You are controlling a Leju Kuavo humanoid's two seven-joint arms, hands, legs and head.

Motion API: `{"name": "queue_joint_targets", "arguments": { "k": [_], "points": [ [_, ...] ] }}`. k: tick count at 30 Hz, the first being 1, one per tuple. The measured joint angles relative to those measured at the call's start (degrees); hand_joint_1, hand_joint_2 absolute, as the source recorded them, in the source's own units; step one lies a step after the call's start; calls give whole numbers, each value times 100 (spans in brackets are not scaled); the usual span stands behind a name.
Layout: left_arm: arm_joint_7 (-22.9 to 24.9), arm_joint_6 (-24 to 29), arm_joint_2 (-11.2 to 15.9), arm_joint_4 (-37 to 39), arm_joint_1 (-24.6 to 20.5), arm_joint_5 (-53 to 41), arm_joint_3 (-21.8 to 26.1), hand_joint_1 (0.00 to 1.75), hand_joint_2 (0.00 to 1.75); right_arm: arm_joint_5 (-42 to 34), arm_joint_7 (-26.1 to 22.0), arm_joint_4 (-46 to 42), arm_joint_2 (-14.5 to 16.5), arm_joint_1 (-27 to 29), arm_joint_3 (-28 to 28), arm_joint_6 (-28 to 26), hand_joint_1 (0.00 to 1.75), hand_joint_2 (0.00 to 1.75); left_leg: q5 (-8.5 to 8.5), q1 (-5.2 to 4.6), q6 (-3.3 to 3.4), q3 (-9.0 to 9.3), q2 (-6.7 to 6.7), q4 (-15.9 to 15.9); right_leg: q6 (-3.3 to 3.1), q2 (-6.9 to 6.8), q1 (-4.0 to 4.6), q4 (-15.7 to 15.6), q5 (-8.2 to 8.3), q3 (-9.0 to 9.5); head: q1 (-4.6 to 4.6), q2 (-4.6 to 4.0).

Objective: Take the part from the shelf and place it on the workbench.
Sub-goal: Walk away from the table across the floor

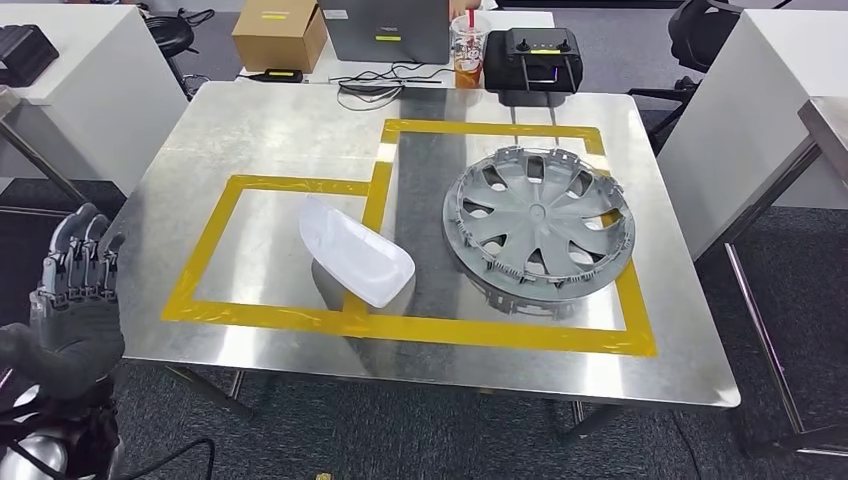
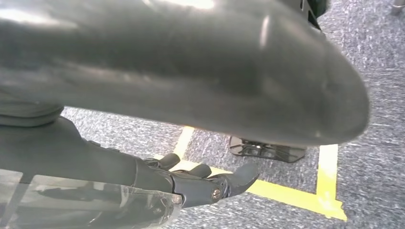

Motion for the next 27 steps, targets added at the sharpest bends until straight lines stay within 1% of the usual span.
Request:
{"name": "queue_joint_targets", "arguments": {
  "k": [1,2,3,4,5,6,7,8,9,10,11,12,13,14,15,16,17,18,19,20,21,22,23,24,25,26,27],
  "points": [
    [16,-1,-8,-46,51,-4,70,0,0,28,0,-91,50,5,-13,41,0,0,93,-14,25,275,1,-412,23,-1,9,-2,39,-19,4,0],
    [30,1,-19,-92,101,-21,146,0,0,59,-1,-177,91,8,-23,79,0,0,161,-32,57,465,1,-719,49,-5,14,-7,74,-25,14,-1],
    [40,3,-28,-140,154,-52,233,0,0,93,-4,-258,135,9,-32,109,0,0,192,-58,92,558,1,-885,82,-9,14,-12,109,-24,20,-1],
    [48,3,-42,-179,212,-88,339,0,0,124,-12,-331,170,12,-38,132,0,0,207,-89,127,555,1,-918,116,-13,9,-26,146,-20,26,-1],
    [52,-5,-62,-211,270,-121,450,0,0,150,-27,-393,201,19,-45,157,0,0,263,-104,169,533,3,-930,155,-15,1,-47,187,-23,30,-1],
    [56,-26,-90,-236,313,-140,567,0,0,168,-44,-455,234,28,-53,187,0,0,326,-106,209,507,14,-948,181,-15,-11,-47,197,-38,26,0],
    [59,-61,-126,-252,346,-147,677,0,0,181,-65,-521,261,41,-60,235,0,0,403,-101,255,464,20,-972,179,-16,-16,4,118,-76,29,-1],
    [64,-104,-167,-263,371,-149,780,0,0,190,-91,-606,294,57,-67,307,0,0,489,-92,300,401,26,-998,150,-16,-17,168,-69,-146,33,-1],
    [73,-154,-210,-268,398,-150,878,0,0,197,-114,-713,328,68,-72,396,0,0,567,-87,330,322,30,-1008,102,-17,-22,459,-349,-241,37,-1],
    [88,-207,-252,-269,430,-152,973,0,0,202,-135,-838,368,80,-75,497,0,0,635,-95,352,231,28,-1007,64,-17,-19,836,-647,-342,42,-1],
    [110,-256,-293,-264,463,-160,1062,0,0,203,-151,-969,410,90,-79,594,0,0,703,-101,358,146,30,-1002,54,-17,-20,1225,-871,-417,44,0],
    [134,-302,-332,-251,492,-170,1141,0,0,203,-157,-1089,451,96,-84,673,0,0,768,-106,356,58,32,-993,80,-17,-20,1513,-977,-431,44,0],
    [158,-339,-367,-227,515,-188,1216,0,0,203,-159,-1190,490,102,-91,732,0,0,831,-108,350,-29,34,-979,132,-18,-21,1626,-965,-359,43,-1],
    [189,-374,-400,-193,536,-210,1290,0,0,203,-158,-1281,526,105,-98,770,0,0,887,-106,337,-117,34,-958,194,-19,-22,1519,-871,-177,42,-1],
    [230,-407,-429,-151,553,-244,1359,0,0,203,-152,-1364,557,106,-108,796,0,0,936,-105,320,-206,34,-925,241,-19,-23,1205,-767,106,42,-1],
    [290,-442,-451,-98,566,-306,1423,0,0,203,-137,-1443,587,105,-120,819,0,0,975,-108,297,-285,34,-883,254,-19,-20,764,-728,439,42,-1],
    [356,-486,-470,-33,574,-386,1484,0,0,203,-105,-1530,616,102,-135,841,0,0,1008,-112,269,-346,36,-842,235,-15,-9,353,-734,727,34,0],
    [419,-532,-480,52,572,-487,1542,0,0,203,-60,-1614,651,101,-159,869,0,0,1040,-116,237,-382,38,-810,200,-12,4,57,-773,904,23,0],
    [494,-583,-487,160,567,-610,1598,0,0,203,4,-1695,684,99,-187,903,0,0,1077,-115,201,-403,40,-792,157,-10,24,-88,-812,973,15,0],
    [575,-638,-491,292,564,-748,1653,0,0,205,77,-1767,717,99,-216,937,0,0,1116,-108,162,-409,39,-791,113,-10,40,-113,-795,955,5,0],
    [652,-693,-492,446,563,-880,1705,0,0,206,145,-1816,747,98,-244,967,0,0,1131,-93,126,-419,34,-785,71,-20,32,-117,-755,914,6,0],
    [733,-739,-492,608,567,-1011,1753,0,0,208,204,-1848,763,92,-263,986,0,0,1061,-79,89,-445,29,-744,19,-30,26,-119,-704,877,4,0],
    [796,-773,-487,779,570,-1147,1802,0,0,210,243,-1865,773,88,-275,994,0,0,887,-62,52,-485,25,-623,-29,-39,13,-128,-645,830,-8,0],
    [849,-795,-479,963,571,-1286,1852,0,0,209,271,-1873,777,86,-285,1004,0,0,619,-42,16,-547,24,-399,-62,-47,4,-131,-583,771,-16,0],
    [913,-811,-466,1162,570,-1452,1906,0,0,209,298,-1879,774,85,-297,1018,0,0,306,-25,-21,-619,25,-68,-83,-48,10,-130,-522,701,-31,0],
    [970,-823,-452,1373,571,-1627,1965,0,0,209,329,-1881,769,86,-312,1033,0,0,57,-6,-51,-683,25,306,-90,-49,14,-124,-459,625,-40,0],
    [1021,-831,-443,1581,573,-1797,2022,0,0,209,362,-1881,763,89,-329,1048,0,0,-66,9,-73,-711,25,616,-85,-49,18,-115,-396,552,-41,0]
  ]
}}
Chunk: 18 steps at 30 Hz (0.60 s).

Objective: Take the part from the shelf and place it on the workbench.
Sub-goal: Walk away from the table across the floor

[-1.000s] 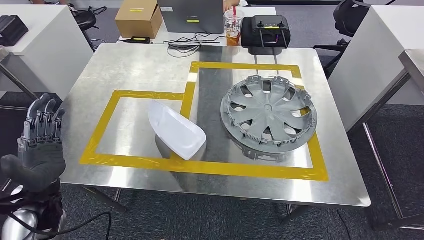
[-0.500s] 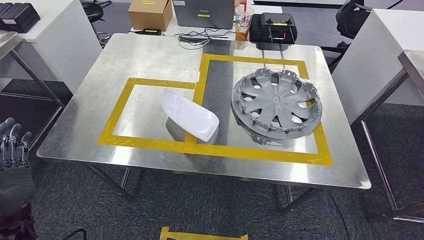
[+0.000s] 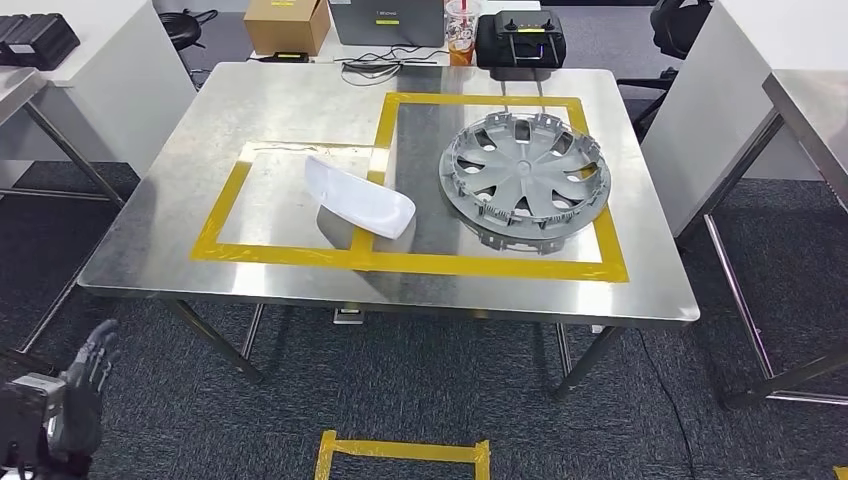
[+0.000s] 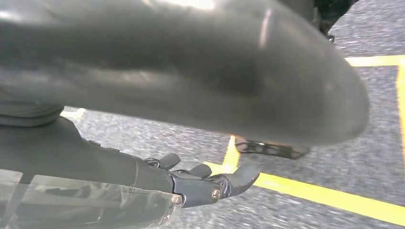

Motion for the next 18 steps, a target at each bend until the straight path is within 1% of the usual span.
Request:
{"name": "queue_joint_targets", "arguments": {
  "k": [1,2,3,4,5,6,7,8,9,10,11,12,13,14,15,16,17,18],
  "points": [
    [57,5,8,208,-6,-173,61,0,0,0,33,1,-7,3,-18,13,0,0,15,12,-11,39,0,170,10,0,3,12,61,-77,-4,0],
    [118,22,16,410,-19,-351,129,0,0,0,65,2,-11,6,-33,22,0,0,141,21,-12,171,1,138,23,1,5,25,119,-151,-5,0],
    [173,38,28,619,-37,-537,209,0,0,0,92,3,-14,9,-47,34,0,0,305,25,-3,408,1,-106,38,3,6,35,174,-218,-5,0],
    [220,54,44,838,-63,-737,303,0,0,0,116,4,-15,8,-60,46,0,0,393,25,17,723,-1,-518,59,6,7,42,228,-274,-7,0],
    [239,75,68,1070,-99,-940,403,0,0,0,132,7,-16,9,-73,55,0,0,402,14,43,1043,-3,-977,88,8,14,47,276,-314,-3,0],
    [237,101,95,1309,-138,-1132,503,0,0,0,143,9,-20,8,-84,61,0,0,365,-4,75,1276,-4,-1339,124,5,17,44,326,-335,0,0],
    [228,142,129,1560,-180,-1319,608,0,0,0,149,13,-26,5,-95,64,0,0,304,-28,110,1402,-5,-1570,162,1,15,37,372,-345,-1,0],
    [209,193,169,1829,-221,-1513,719,0,0,-1,155,20,-33,3,-104,64,0,0,300,-56,149,1422,-3,-1649,201,-3,11,25,418,-352,0,0],
    [187,241,207,2091,-262,-1695,832,0,0,-1,162,28,-45,1,-116,60,0,0,352,-62,200,1383,4,-1665,238,-6,3,15,462,-360,-3,0],
    [165,292,239,2359,-310,-1883,945,0,0,-1,171,43,-55,3,-130,53,0,0,422,-63,256,1338,14,-1691,251,-3,-1,47,432,-393,-4,0],
    [149,342,268,2622,-366,-2082,1048,0,0,0,179,63,-67,9,-142,40,0,0,506,-58,319,1275,23,-1716,238,1,-2,154,307,-450,8,0],
    [143,379,292,2881,-420,-2277,1142,0,0,1,188,86,-81,13,-153,25,0,0,597,-50,365,1194,29,-1738,200,4,-2,368,81,-532,23,0],
    [144,408,312,3145,-460,-2480,1236,0,0,1,193,109,-97,14,-159,12,0,0,674,-58,392,1097,34,-1735,150,8,-4,684,-211,-628,38,0],
    [141,423,334,3405,-488,-2683,1328,0,0,1,197,129,-114,13,-160,-2,0,0,749,-67,406,994,37,-1729,123,10,-4,1053,-470,-712,51,0],
    [130,428,355,3671,-517,-2881,1419,0,0,1,201,152,-135,11,-161,-15,0,0,828,-77,404,893,43,-1719,136,10,-4,1401,-621,-757,55,0],
    [106,436,375,3951,-546,-3079,1504,0,0,0,207,181,-159,9,-161,-33,0,0,904,-84,403,788,48,-1703,183,10,-4,1631,-640,-741,55,0],
    [76,441,401,4232,-579,-3271,1579,0,0,0,212,220,-184,8,-160,-55,0,0,978,-87,398,680,51,-1680,250,10,-5,1691,-545,-643,57,0],
    [47,439,429,4519,-617,-3454,1646,0,0,0,215,268,-216,5,-158,-75,0,0,1047,-88,387,570,51,-1649,313,10,-5,1543,-397,-444,57,0]
  ]
}}
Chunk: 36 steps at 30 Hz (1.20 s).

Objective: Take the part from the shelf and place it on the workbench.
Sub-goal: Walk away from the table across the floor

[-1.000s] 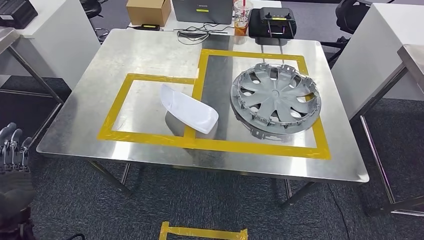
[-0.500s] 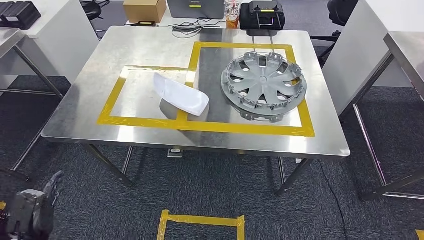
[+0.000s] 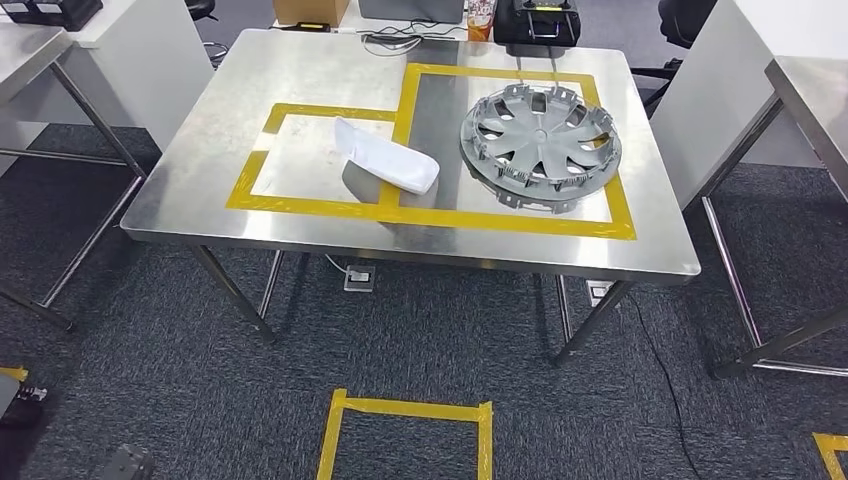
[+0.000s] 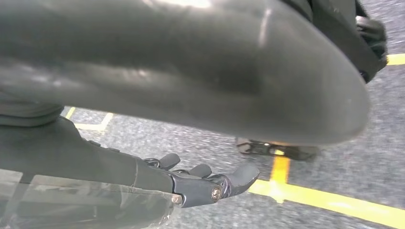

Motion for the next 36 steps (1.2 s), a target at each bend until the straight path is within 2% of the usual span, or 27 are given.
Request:
{"name": "queue_joint_targets", "arguments": {
  "k": [1,2,3,4,5,7,8,9,11,12,13,14,15,16,18,19,20,22,24,25,27,28,29,30,32,34,36],
  "points": [
    [-27,-17,29,273,-31,-158,56,0,0,0,2,49,-33,-7,5,-20,0,0,56,0,-16,-102,-2,42,31,0,0,-342,107,289,0,0],
    [-52,-47,55,511,-56,-270,102,0,0,0,2,98,-64,-17,14,-35,0,0,103,-7,-39,-193,-4,92,19,1,11,-821,103,632,2,0],
    [-83,-80,77,737,-79,-347,146,0,0,-1,4,152,-97,-28,25,-58,0,0,143,-14,-68,-257,-2,129,-24,4,24,-1242,34,895,-6,0],
    [-116,-107,98,942,-105,-388,186,0,44,-2,13,207,-125,-38,34,-90,0,0,179,-15,-101,-297,1,156,-82,6,42,-1545,-59,1062,-6,0],
    [-141,-121,116,1146,-132,-411,231,0,87,-3,33,270,-151,-46,41,-132,0,0,220,-12,-139,-318,5,161,-142,6,65,-1702,-126,1123,-8,0],
    [-152,-117,143,1500,-176,-430,325,0,175,-3,85,396,-185,-48,51,-216,0,0,261,19,-214,-340,4,169,-237,-1,57,-1719,-64,1064,-4,0],
    [-138,-103,147,1636,-184,-444,369,0,175,-2,107,458,-198,-47,58,-254,0,0,162,35,-249,-370,-3,241,-283,-9,45,-1722,-12,1033,-14,0],
    [-125,-89,147,1730,-184,-468,407,0,175,-1,118,521,-208,-44,67,-286,0,0,-43,49,-284,-426,-12,416,-318,-16,29,-1728,43,996,-21,0],
    [-91,-95,134,1843,-178,-523,472,0,175,0,125,647,-229,-33,85,-340,0,87,-607,75,-349,-613,-23,1085,-346,-26,26,-1717,133,898,-40,0],
    [-65,-136,121,1866,-173,-551,506,0,175,0,122,700,-237,-22,98,-356,0,131,-795,86,-375,-695,-23,1452,-340,-29,26,-1707,172,844,-41,0],
    [-32,-192,106,1878,-161,-573,532,0,175,-4,119,740,-243,-9,117,-368,0,175,-860,96,-389,-718,-23,1704,-330,-34,26,-1696,204,793,-43,0],
    [6,-254,90,1883,-139,-592,549,0,175,-21,121,770,-248,4,152,-384,0,175,-816,105,-395,-636,-23,1747,-317,-38,26,-1685,230,750,-43,0],
    [43,-300,75,1883,-110,-595,555,0,175,-67,126,794,-253,15,221,-413,0,175,-696,113,-389,-427,-22,1538,-301,-40,25,-1676,250,719,-44,0],
    [73,-324,63,1885,-82,-578,544,0,175,-138,135,813,-258,19,311,-455,0,175,-566,118,-376,-126,-22,1144,-285,-41,25,-1666,265,704,-44,0],
    [126,-317,43,1892,-47,-482,492,0,87,-353,158,846,-273,14,540,-566,0,175,-456,97,-318,402,-31,363,-236,-43,39,-1652,296,677,-37,0],
    [146,-294,36,1899,-34,-413,458,0,44,-476,169,861,-285,4,652,-626,0,131,-456,77,-282,516,-37,168,-207,-46,45,-1648,312,671,-34,0],
    [170,-263,30,1908,-20,-345,420,0,0,-602,183,877,-299,-3,763,-689,0,87,-473,55,-246,534,-42,109,-171,-50,49,-1650,332,659,-30,0],
    [216,-191,22,1922,10,-197,327,0,0,-853,204,906,-327,-10,988,-816,0,0,-419,49,-159,495,-40,70,-108,-54,46,-1639,352,638,-28,0],
    [257,-120,13,1925,18,-44,207,0,0,-1107,217,949,-353,5,1217,-942,0,0,-347,67,-63,453,-30,10,-103,-45,42,-1378,196,482,-18,0],
    [279,-80,8,1925,18,32,142,0,0,-1235,224,980,-365,20,1331,-1007,0,0,-314,71,-26,425,-25,-5,-127,-37,36,-1055,24,318,-14,0],
    [322,-7,1,1925,16,185,7,0,0,-1498,245,1060,-389,67,1560,-1135,0,0,-273,48,10,354,-22,-3,-155,-24,33,-227,-325,-77,-12,0],
    [344,34,-2,1925,14,261,-63,0,0,-1629,259,1107,-402,101,1674,-1202,0,0,-250,37,16,328,-21,2,-139,-21,31,59,-412,-201,-12,0],
    [368,71,-3,1925,8,339,-133,0,0,-1759,273,1159,-414,141,1790,-1266,0,0,-230,30,14,306,-22,12,-102,-18,27,116,-402,-209,-12,0],
    [390,111,-4,1923,-2,416,-206,0,0,-1887,290,1212,-426,181,1909,-1332,0,0,-216,27,9,289,-25,28,-53,-18,22,-75,-303,-94,-12,0],
    [434,188,-4,1913,-37,571,-353,0,0,-2144,314,1312,-451,243,2147,-1462,0,0,-207,19,-10,241,-31,93,16,-18,12,-913,7,341,-9,0],
    [476,265,-1,1905,-76,723,-504,0,0,-2409,327,1398,-476,286,2392,-1591,0,0,-207,-4,-57,178,-33,169,-26,-11,19,-1465,221,587,-13,0],
    [521,339,1,1901,-93,872,-656,0,0,-2666,338,1468,-496,326,2636,-1719,0,0,-177,-14,-129,137,-33,197,-114,-3,41,-1520,294,575,-18,0]
  ]
}}
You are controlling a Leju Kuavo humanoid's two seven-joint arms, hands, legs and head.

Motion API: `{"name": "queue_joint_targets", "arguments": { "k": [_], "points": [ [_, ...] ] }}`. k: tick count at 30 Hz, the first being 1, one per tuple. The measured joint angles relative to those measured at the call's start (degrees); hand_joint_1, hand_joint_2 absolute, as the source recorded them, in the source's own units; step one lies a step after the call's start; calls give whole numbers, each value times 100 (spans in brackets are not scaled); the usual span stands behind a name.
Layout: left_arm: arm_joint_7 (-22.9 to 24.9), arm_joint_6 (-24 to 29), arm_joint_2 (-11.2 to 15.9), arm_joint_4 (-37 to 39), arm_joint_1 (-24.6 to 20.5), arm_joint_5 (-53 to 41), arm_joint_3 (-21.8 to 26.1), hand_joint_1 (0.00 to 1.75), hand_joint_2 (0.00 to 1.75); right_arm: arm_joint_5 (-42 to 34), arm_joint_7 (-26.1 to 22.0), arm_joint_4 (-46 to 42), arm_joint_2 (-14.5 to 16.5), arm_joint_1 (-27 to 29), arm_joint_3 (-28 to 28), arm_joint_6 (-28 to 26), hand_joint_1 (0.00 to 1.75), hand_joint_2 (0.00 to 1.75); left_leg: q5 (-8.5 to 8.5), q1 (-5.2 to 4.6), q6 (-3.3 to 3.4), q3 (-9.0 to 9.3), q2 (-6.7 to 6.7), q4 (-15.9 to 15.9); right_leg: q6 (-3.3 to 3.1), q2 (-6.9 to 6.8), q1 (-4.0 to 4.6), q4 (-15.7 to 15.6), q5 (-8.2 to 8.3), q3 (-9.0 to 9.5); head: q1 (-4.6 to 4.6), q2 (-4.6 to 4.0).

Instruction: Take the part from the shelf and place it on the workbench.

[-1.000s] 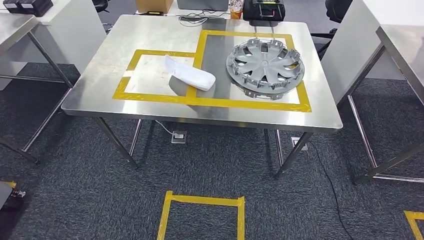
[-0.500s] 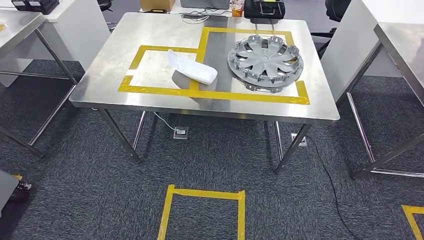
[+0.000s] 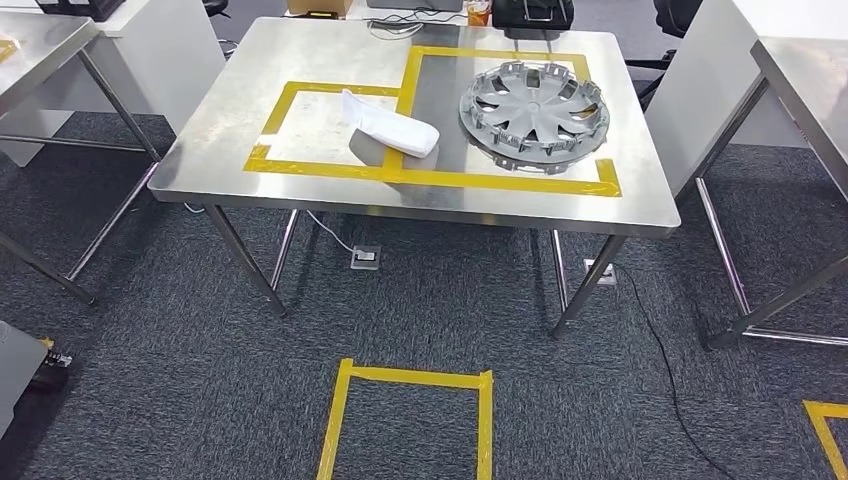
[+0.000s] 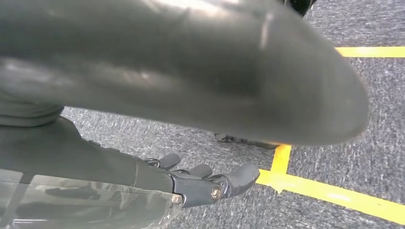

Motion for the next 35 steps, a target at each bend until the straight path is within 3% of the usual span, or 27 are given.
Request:
{"name": "queue_joint_targets", "arguments": {
  "k": [2,4,6,7,8,9,12,14,17,18,19,21,22,23,24,25,26,28,29,32,35],
  "points": [
    [47,75,4,1,14,151,-143,0,0,-260,23,59,-11,30,241,-127,0,0,-36,16,-70,-51,-6,52,-84,-4,-18,-9,67,-51,0,0],
    [95,156,13,7,38,306,-287,0,0,-531,50,94,-25,39,492,-259,0,0,-391,45,-138,-213,-14,441,-162,-14,-45,-23,156,-130,-16,0],
    [140,234,16,34,66,459,-438,0,0,-788,72,101,-44,33,739,-389,0,0,-905,74,-196,-461,-16,1200,-191,-22,-38,-10,238,-234,-33,0],
    [163,266,17,62,90,534,-514,0,0,-917,82,102,-53,23,861,-455,0,0,-1058,84,-212,-528,-16,1504,-189,-25,-32,-1,277,-291,-32,0],
    [189,304,16,100,124,611,-593,0,0,-1049,94,102,-66,7,983,-524,0,0,-1104,90,-217,-492,-15,1610,-183,-25,-28,9,315,-347,-34,0],
    [215,339,16,142,165,687,-669,0,0,-1182,103,101,-78,-12,1105,-591,0,0,-1044,94,-212,-335,-15,1468,-173,-23,-24,16,351,-397,-34,0],
    [279,447,28,243,254,905,-890,0,0,-1551,117,100,-107,-72,1454,-776,0,0,-687,76,-146,483,-18,229,-109,-16,-8,20,471,-491,-29,0],
    [317,525,40,295,288,1059,-1044,0,0,-1811,139,99,-131,-105,1705,-903,0,0,-598,29,-79,679,-20,-153,-45,-28,-2,10,548,-506,-15,0],
    [390,644,61,358,347,1289,-1279,0,0,-2214,179,107,-154,-98,2085,-1094,0,0,-429,7,43,575,-4,-176,43,-32,-11,3,619,-550,-4,0],
    [410,677,63,366,348,1361,-1356,0,0,-2337,189,120,-159,-76,2201,-1155,0,0,-349,18,94,515,5,-200,35,-26,-11,100,508,-610,4,0],
    [428,716,64,368,339,1436,-1435,0,0,-2461,200,143,-164,-49,2314,-1219,0,0,-263,30,131,436,13,-222,3,-19,-10,313,292,-701,16,0],
    [466,790,65,362,306,1587,-1592,0,0,-2716,225,221,-186,15,2543,-1347,0,0,-122,17,168,253,20,-220,-71,-7,-17,1039,-281,-913,37,0],
    [484,830,65,351,284,1660,-1666,0,0,-2843,238,274,-198,55,2656,-1412,0,0,-49,7,166,162,28,-215,-66,-6,-18,1407,-469,-972,39,0],
    [504,863,65,332,255,1731,-1735,0,0,-2966,251,336,-210,101,2766,-1470,0,0,20,-2,166,73,35,-207,-29,-5,-19,1648,-530,-961,39,0],
    [523,897,65,302,218,1799,-1805,0,0,-3080,264,405,-219,154,2871,-1527,0,0,86,-9,162,-15,41,-195,29,-5,-19,1698,-476,-853,40,0],
    [539,929,64,265,175,1862,-1871,0,0,-3187,275,474,-226,211,2971,-1581,0,0,143,-12,152,-105,42,-175,85,-5,-20,1506,-349,-633,40,0],
    [559,961,64,222,132,1930,-1941,0,0,-3297,285,543,-236,268,3074,-1636,0,0,190,-13,137,-185,41,-144,119,-5,-20,1120,-235,-323,42,0],
    [595,1032,66,141,55,2069,-2086,0,0,-3529,300,668,-260,360,3296,-1754,0,0,270,-23,83,-309,46,-77,80,1,3,225,-230,279,37,1],
    [616,1067,70,113,24,2140,-2158,0,0,-3650,305,726,-274,397,3409,-1815,0,0,310,-24,51,-339,53,-58,39,8,20,-48,-274,428,38,1],
    [681,1174,85,83,-3,2354,-2380,0,0,-4021,334,859,-307,482,3759,-1997,0,0,402,-10,-45,-384,56,-43,-78,9,33,-158,-238,378,63,1],
    [747,1266,92,113,70,2543,-2562,0,0,-4342,371,898,-327,470,4061,-2157,0,0,-16,28,-134,-501,25,257,-203,-23,-15,-165,-102,249,63,0]
  ]
}}
